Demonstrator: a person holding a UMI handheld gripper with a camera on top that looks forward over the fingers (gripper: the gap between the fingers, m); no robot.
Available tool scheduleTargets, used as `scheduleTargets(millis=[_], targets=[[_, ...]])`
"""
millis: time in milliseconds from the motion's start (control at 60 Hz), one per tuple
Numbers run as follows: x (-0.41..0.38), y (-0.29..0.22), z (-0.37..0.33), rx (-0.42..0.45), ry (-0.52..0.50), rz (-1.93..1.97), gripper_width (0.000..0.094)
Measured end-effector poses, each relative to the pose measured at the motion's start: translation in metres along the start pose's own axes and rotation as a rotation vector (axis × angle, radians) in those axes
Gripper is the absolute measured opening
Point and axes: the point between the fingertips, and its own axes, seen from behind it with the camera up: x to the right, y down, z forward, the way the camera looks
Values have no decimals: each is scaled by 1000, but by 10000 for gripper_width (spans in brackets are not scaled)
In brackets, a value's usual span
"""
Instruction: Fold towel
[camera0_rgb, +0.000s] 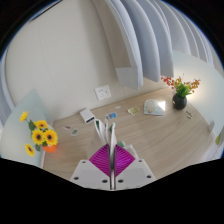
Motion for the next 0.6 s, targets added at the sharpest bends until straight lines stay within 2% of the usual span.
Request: scheduleTargets(millis=[150, 283, 350, 400, 433, 467, 533, 567, 583, 600], targets=[[64, 39, 54, -102, 75, -111, 38], [82, 61, 70, -118, 88, -250, 48], [84, 64, 71, -115, 80, -281, 85], [84, 63, 70, -105, 79, -296, 162], [85, 60, 68, -102, 84, -313, 261], [89, 55, 66, -92, 90, -333, 418], [87, 44, 54, -79, 102, -361, 672], [83, 37, 44, -73, 95, -363, 858], [79, 33, 37, -66, 89, -360, 869], [75, 29, 30, -60, 78, -357, 842]])
